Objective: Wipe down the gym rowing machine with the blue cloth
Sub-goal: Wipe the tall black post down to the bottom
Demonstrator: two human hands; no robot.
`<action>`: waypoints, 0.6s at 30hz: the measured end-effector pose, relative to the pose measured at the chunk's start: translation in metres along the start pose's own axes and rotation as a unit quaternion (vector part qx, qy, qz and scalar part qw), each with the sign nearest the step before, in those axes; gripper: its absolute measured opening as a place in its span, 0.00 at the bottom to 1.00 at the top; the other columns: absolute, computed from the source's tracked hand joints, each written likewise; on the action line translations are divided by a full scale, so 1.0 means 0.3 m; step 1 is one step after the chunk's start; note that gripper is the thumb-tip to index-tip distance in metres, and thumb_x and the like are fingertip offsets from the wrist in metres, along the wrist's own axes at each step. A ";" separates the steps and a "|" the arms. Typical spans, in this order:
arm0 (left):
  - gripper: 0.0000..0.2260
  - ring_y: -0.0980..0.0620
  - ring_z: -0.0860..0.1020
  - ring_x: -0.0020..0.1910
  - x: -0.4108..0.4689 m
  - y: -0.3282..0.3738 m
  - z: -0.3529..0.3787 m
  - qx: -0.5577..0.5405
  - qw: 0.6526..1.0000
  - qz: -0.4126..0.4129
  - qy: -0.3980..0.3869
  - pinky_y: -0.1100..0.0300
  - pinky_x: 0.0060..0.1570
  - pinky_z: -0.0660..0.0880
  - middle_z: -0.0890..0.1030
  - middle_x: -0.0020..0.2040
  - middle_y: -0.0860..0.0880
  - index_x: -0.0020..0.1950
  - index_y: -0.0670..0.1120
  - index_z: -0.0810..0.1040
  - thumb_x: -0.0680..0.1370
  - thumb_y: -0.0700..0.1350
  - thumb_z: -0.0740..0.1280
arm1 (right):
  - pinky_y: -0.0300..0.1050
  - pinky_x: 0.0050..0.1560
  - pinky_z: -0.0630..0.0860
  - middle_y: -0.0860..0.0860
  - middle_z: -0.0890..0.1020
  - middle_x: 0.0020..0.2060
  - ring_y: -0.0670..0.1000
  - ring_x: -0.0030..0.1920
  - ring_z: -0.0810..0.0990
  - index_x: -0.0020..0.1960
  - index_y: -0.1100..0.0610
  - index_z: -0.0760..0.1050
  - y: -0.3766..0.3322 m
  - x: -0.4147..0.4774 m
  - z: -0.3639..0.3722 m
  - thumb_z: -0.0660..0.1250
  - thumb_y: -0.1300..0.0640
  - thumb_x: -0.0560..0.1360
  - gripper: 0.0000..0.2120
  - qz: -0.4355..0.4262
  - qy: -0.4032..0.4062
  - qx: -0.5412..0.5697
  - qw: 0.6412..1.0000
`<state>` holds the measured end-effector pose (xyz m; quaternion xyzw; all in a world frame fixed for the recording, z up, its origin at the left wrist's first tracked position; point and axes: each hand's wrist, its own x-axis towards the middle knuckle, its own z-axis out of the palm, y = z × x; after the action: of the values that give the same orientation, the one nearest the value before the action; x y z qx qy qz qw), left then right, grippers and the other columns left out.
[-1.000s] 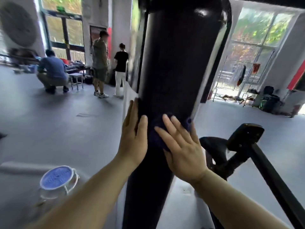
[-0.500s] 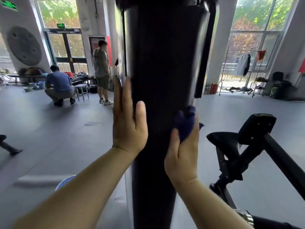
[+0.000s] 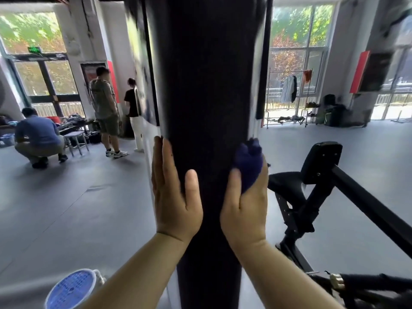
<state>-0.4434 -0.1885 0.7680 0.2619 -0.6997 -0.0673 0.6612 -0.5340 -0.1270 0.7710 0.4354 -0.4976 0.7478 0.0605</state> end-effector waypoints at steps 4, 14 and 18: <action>0.25 0.61 0.49 0.78 0.000 -0.011 0.014 -0.013 1.000 0.000 0.014 0.60 0.77 0.50 0.53 0.79 0.51 0.79 0.51 0.49 0.82 0.55 0.50 | 0.55 0.70 0.67 0.52 0.72 0.70 0.51 0.71 0.70 0.76 0.54 0.61 -0.067 0.150 0.014 0.58 0.49 0.79 0.27 -0.102 -0.008 0.018 0.995; 0.25 0.59 0.52 0.78 -0.073 -0.035 0.039 -0.010 0.999 0.015 0.048 0.55 0.77 0.54 0.56 0.80 0.53 0.77 0.57 0.50 0.81 0.58 0.49 | 0.27 0.70 0.56 0.46 0.61 0.77 0.41 0.76 0.58 0.78 0.42 0.53 0.067 0.074 -0.051 0.61 0.48 0.78 0.31 -0.181 -0.083 -0.021 0.980; 0.25 0.63 0.51 0.77 -0.081 -0.030 0.040 -0.020 0.998 0.015 0.053 0.57 0.76 0.54 0.54 0.79 0.60 0.76 0.62 0.49 0.80 0.60 0.49 | 0.36 0.71 0.62 0.46 0.67 0.74 0.44 0.74 0.64 0.78 0.47 0.59 0.088 0.090 -0.039 0.62 0.52 0.78 0.30 -0.186 -0.072 0.053 0.978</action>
<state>-0.4529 -0.1880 0.7409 0.2410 -0.6665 -0.0572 0.7032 -0.5714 -0.1400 0.7705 0.5755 -0.3706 0.7155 0.1393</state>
